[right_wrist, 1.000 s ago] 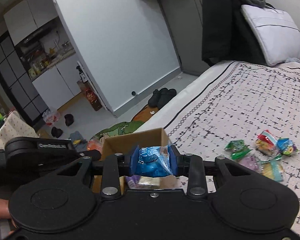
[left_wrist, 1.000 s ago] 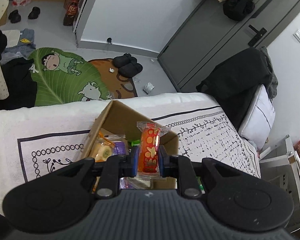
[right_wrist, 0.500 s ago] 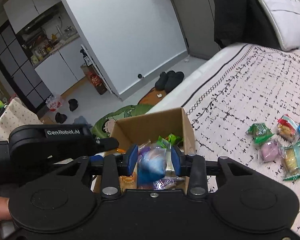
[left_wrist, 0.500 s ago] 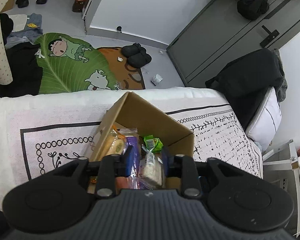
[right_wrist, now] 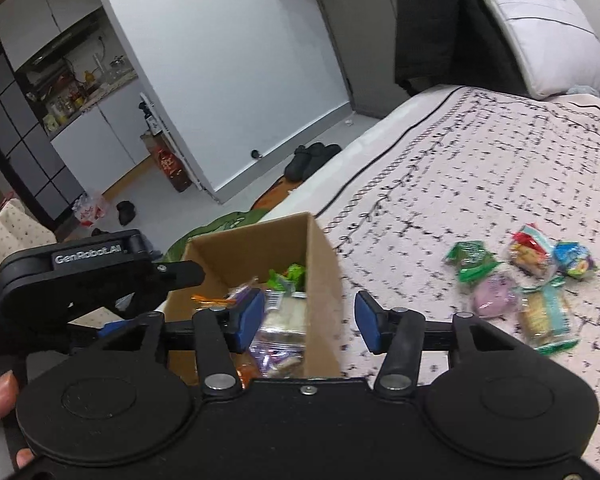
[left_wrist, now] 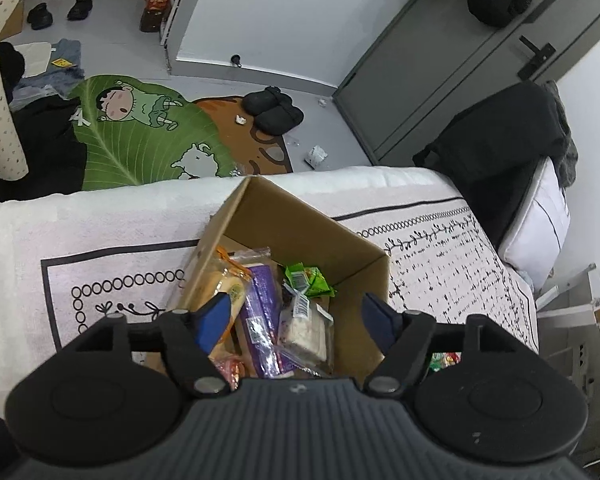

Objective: Organize snacks
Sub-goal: 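Move both open grippers back over the remaining snack pile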

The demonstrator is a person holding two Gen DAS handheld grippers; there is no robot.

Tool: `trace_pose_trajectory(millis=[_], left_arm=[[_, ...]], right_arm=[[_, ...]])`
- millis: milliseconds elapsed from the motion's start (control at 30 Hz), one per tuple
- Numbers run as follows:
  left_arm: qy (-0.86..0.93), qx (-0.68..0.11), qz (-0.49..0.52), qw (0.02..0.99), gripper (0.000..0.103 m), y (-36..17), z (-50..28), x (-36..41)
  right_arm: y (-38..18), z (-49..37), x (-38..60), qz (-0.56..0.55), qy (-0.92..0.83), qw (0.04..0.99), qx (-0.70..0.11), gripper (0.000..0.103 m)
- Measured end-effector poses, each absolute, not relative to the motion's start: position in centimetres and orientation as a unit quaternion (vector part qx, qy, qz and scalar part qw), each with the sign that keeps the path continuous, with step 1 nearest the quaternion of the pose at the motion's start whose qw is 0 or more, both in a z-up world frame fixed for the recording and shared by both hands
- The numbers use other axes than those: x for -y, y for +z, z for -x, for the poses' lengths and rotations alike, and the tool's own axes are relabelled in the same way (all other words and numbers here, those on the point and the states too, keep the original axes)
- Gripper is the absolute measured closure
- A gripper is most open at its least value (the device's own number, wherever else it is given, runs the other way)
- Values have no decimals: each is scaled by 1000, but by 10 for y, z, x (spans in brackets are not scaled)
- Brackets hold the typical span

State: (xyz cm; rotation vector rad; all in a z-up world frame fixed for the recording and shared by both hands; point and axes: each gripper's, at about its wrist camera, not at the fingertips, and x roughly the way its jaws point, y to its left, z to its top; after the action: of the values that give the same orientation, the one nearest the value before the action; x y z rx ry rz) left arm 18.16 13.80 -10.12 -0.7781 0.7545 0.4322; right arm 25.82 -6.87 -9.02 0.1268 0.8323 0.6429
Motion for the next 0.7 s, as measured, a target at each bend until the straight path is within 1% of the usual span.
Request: trace_pose_trajectory(millis=[133, 567, 700], left_arm=[[202, -361, 359, 836, 28, -102, -184, -132], [168, -374, 315, 856, 27, -99, -203, -96], [151, -378, 295, 864, 27, -99, -208, -79]], right_arm=[[-93, -263, 83, -59, 295, 865, -401, 48], [-103, -283, 139, -42, 276, 876, -393, 43], [-106, -290, 159, -24, 270, 882, -385, 39]])
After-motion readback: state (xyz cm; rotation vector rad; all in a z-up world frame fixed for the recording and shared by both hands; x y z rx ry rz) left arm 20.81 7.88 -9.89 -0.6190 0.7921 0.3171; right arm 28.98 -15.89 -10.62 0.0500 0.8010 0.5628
